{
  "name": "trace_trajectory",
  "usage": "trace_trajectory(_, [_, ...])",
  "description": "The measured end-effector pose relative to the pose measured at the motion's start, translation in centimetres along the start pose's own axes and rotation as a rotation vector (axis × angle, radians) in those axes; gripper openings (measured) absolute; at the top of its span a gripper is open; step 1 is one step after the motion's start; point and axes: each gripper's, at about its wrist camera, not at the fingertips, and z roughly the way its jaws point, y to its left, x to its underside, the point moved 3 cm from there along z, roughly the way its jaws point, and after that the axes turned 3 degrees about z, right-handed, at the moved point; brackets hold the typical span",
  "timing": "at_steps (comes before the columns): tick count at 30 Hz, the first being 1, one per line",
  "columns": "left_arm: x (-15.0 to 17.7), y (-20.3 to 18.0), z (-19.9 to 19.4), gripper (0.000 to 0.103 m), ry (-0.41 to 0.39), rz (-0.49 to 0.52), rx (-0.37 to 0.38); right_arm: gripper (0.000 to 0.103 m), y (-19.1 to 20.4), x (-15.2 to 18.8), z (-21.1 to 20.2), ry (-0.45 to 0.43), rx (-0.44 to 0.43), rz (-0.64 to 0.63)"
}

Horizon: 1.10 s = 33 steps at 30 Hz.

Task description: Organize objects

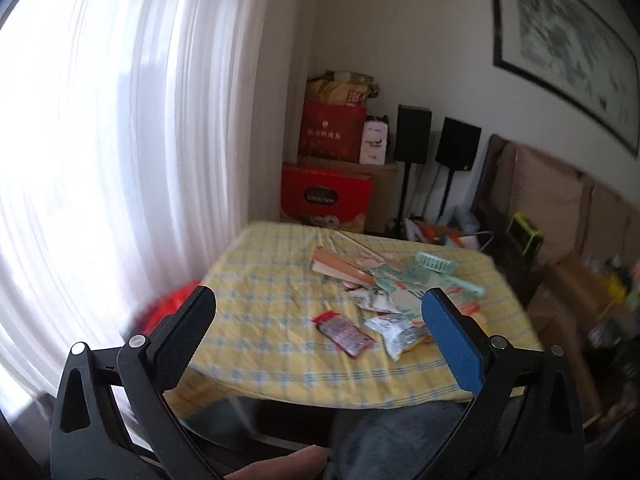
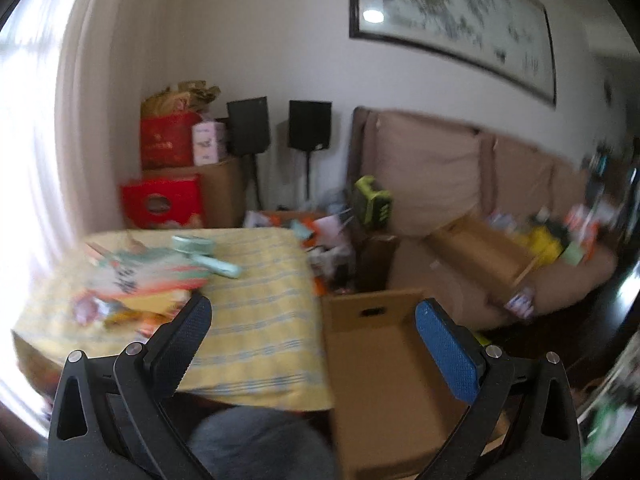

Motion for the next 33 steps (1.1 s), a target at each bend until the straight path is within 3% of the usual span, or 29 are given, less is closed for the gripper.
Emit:
trace_trajectory(2, [0.5, 0.6, 0.8, 0.103, 0.034, -0.016, 0.038, 0.103, -0.4, 0.2, 0.6, 0.01, 0.035, 0.012])
trace_trajectory(5, [1.4, 1.2, 2.4, 0.103, 0.115, -0.043, 0.12, 0.103, -0.9, 0.5, 1.7, 0.068, -0.027, 0.082])
trace_trajectory(9, [2.0, 1.8, 3.1, 0.103, 0.124, -0.08, 0.145, 0.103, -1.1, 0.8, 2.6, 0.127, -0.085, 0.153])
trace_trajectory(12, [2.6, 2.1, 3.8, 0.103, 0.154, -0.093, 0.153, 0.103, -0.3, 1.0, 3.5, 0.177, -0.11, 0.133])
trace_trajectory(16, [3.9, 2.7, 5.3, 0.103, 0.25, -0.106, 0.233, 0.103, 1.6, 1.8, 4.7, 0.265, -0.161, 0.082])
trace_trajectory(21, [4.3, 4.1, 5.0, 0.103, 0.251, -0.152, 0.258, 0.103, 4.3, 1.7, 5.6, 0.342, -0.276, 0.065])
trace_trajectory(27, [3.8, 5.6, 4.4, 0.101, 0.238, -0.216, 0.308, 0.103, 6.8, 0.6, 5.6, 0.369, -0.416, 0.079])
trace_trajectory(30, [3.1, 5.6, 3.7, 0.101, 0.22, -0.196, 0.32, 0.103, 8.1, 0.6, 5.5, 0.407, -0.525, 0.1])
trace_trajectory(33, [2.0, 5.1, 2.1, 0.101, 0.184, -0.133, 0.321, 0.103, 9.1, 0.9, 5.5, 0.45, -0.543, 0.106])
